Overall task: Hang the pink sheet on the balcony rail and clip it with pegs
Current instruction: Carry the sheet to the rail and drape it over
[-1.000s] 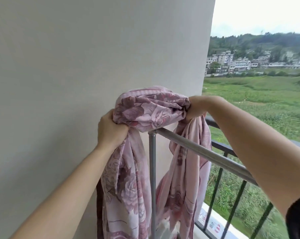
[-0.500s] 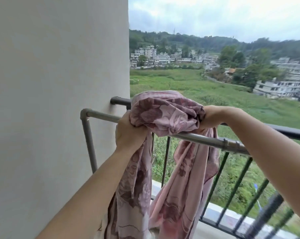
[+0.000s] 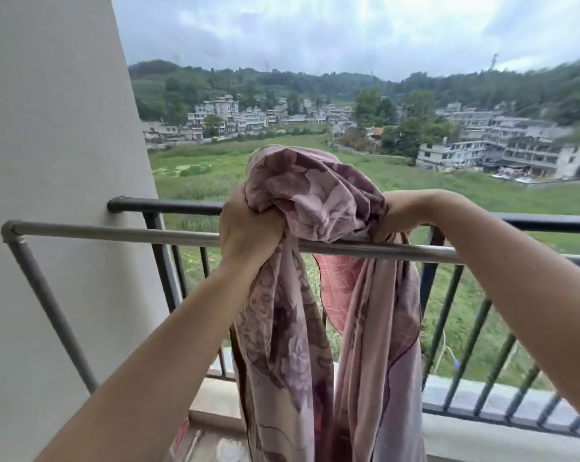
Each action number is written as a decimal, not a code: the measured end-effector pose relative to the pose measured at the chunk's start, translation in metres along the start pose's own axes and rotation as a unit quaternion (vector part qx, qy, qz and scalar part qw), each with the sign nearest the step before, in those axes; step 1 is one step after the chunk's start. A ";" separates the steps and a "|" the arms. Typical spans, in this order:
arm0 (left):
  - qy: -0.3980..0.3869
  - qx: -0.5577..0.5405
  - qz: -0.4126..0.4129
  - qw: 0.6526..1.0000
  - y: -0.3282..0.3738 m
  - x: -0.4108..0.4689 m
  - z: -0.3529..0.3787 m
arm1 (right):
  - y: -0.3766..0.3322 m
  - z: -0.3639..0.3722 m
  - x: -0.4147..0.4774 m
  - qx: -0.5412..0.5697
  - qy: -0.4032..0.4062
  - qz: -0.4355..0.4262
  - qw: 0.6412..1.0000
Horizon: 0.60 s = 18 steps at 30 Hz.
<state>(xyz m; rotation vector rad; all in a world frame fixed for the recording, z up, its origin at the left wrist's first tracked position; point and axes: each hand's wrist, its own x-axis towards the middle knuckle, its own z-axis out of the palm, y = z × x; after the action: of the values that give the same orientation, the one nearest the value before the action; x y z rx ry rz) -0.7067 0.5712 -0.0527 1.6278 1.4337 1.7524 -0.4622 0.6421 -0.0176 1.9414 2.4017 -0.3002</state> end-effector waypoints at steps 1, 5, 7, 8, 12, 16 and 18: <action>-0.006 -0.006 0.006 1.000 0.014 -0.014 0.018 | 0.022 0.001 -0.011 0.002 0.014 0.005 1.000; -0.025 -0.004 -0.011 1.000 0.052 -0.067 0.087 | 0.090 0.015 -0.056 -0.027 0.139 0.067 0.988; -0.031 -0.013 -0.050 0.998 0.059 -0.089 0.115 | 0.117 0.023 -0.070 -0.003 0.226 0.107 0.968; -0.036 -0.020 -0.070 0.997 0.061 -0.098 0.127 | 0.128 0.027 -0.075 0.024 0.261 0.119 0.958; -0.045 -0.036 -0.104 0.993 0.076 -0.120 0.156 | 0.162 0.026 -0.096 0.166 0.333 0.105 0.922; -0.098 -0.037 -0.100 0.989 0.080 -0.125 0.177 | 0.176 0.023 -0.116 0.291 0.307 0.097 0.901; -0.160 -0.029 -0.115 0.980 0.071 -0.134 0.186 | 0.175 0.042 -0.132 0.247 0.343 0.086 0.902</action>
<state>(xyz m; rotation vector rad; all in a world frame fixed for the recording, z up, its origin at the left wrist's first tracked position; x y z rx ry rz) -0.4784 0.5124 -0.0978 1.5577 1.3414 1.3234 -0.2678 0.5427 -0.0605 2.8750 2.6980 -0.2689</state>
